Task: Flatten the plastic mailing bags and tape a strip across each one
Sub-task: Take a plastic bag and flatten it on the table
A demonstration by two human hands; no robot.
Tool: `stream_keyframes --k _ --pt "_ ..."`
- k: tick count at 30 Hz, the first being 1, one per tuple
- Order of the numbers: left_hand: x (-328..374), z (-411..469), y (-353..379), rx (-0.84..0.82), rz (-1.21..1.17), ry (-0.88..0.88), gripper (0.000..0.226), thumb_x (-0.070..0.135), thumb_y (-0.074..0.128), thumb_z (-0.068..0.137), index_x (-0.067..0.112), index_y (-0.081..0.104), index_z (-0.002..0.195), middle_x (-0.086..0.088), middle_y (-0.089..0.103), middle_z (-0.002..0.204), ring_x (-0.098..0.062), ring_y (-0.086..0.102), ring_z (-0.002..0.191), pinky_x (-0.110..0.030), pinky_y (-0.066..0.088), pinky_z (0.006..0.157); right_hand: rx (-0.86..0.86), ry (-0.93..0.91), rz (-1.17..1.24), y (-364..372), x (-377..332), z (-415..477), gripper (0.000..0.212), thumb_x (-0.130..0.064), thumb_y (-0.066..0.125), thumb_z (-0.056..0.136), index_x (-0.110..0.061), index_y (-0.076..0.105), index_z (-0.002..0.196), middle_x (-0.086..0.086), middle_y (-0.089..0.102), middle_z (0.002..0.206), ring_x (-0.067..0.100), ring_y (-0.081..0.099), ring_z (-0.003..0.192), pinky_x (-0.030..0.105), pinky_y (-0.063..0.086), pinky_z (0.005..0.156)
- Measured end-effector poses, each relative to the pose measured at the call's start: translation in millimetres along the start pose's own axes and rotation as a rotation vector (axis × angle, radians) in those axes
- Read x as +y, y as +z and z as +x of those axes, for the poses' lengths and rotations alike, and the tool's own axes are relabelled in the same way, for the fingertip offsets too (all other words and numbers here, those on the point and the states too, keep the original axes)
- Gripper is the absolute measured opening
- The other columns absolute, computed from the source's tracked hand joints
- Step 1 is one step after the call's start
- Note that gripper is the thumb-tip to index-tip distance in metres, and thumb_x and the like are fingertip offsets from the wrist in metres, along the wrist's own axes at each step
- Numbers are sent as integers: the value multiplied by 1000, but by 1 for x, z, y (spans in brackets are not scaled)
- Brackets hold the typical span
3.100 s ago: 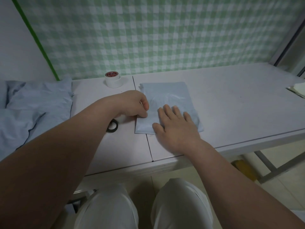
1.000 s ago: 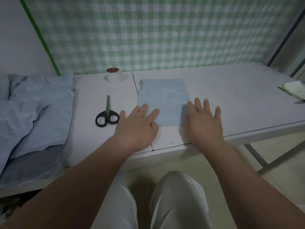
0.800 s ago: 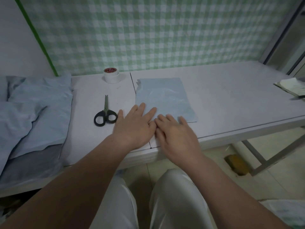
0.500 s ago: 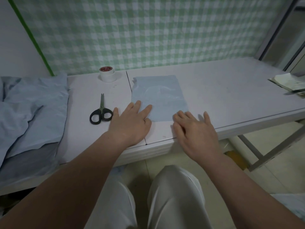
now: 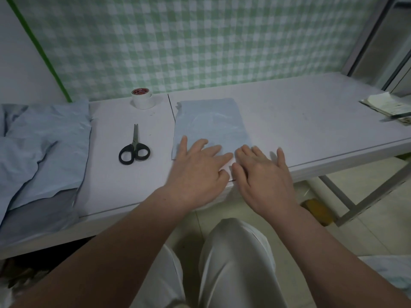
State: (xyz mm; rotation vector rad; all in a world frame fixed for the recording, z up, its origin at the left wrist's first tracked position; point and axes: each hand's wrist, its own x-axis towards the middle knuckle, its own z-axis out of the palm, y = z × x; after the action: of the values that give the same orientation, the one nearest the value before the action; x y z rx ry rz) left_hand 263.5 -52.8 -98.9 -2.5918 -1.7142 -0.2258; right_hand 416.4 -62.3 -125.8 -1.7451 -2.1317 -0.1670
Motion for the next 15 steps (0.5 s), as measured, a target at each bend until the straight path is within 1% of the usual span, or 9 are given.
stream_keyframes --k 3,6,8,10,13,15 --pt "-5 -3 -4 30 16 -3 61 43 14 84 38 46 136 12 42 144 -21 20 140 -51 -3 115 -7 23 -31 0 -1 1 46 -36 15 92 -19 56 106 -9 57 108 15 52 107 53 23 108" --pt "-16 -11 -7 55 36 -8 69 46 5 80 32 57 124 13 52 132 -21 24 137 -50 -2 114 -5 43 -51 1 -2 2 42 -34 18 93 -19 55 103 -8 57 103 16 52 103 55 24 107" --pt "-28 -18 -7 53 24 -30 64 44 9 84 31 59 120 14 53 130 -21 23 137 -49 -2 114 -5 55 -58 2 -3 1 40 -33 20 93 -19 56 102 -9 57 103 18 52 103 55 23 107" --pt "-38 -25 -9 50 -21 -66 54 40 18 88 31 60 122 16 52 134 -22 22 139 -49 -3 114 -12 75 -55 1 -4 1 39 -33 20 93 -19 56 101 -10 57 104 19 52 106 56 21 107" --pt "-50 -33 -12 56 -51 -118 44 34 27 95 33 61 123 17 53 133 -23 22 138 -50 -1 115 -43 108 -42 -2 -6 1 36 -31 23 96 -19 56 103 -9 59 112 21 49 112 55 17 109" --pt "-54 -37 -13 71 -53 -131 45 34 26 94 35 61 122 18 55 130 -23 24 138 -52 4 116 -54 125 -47 -4 -6 0 31 -29 28 98 -18 56 105 -8 59 115 22 47 116 54 16 109"
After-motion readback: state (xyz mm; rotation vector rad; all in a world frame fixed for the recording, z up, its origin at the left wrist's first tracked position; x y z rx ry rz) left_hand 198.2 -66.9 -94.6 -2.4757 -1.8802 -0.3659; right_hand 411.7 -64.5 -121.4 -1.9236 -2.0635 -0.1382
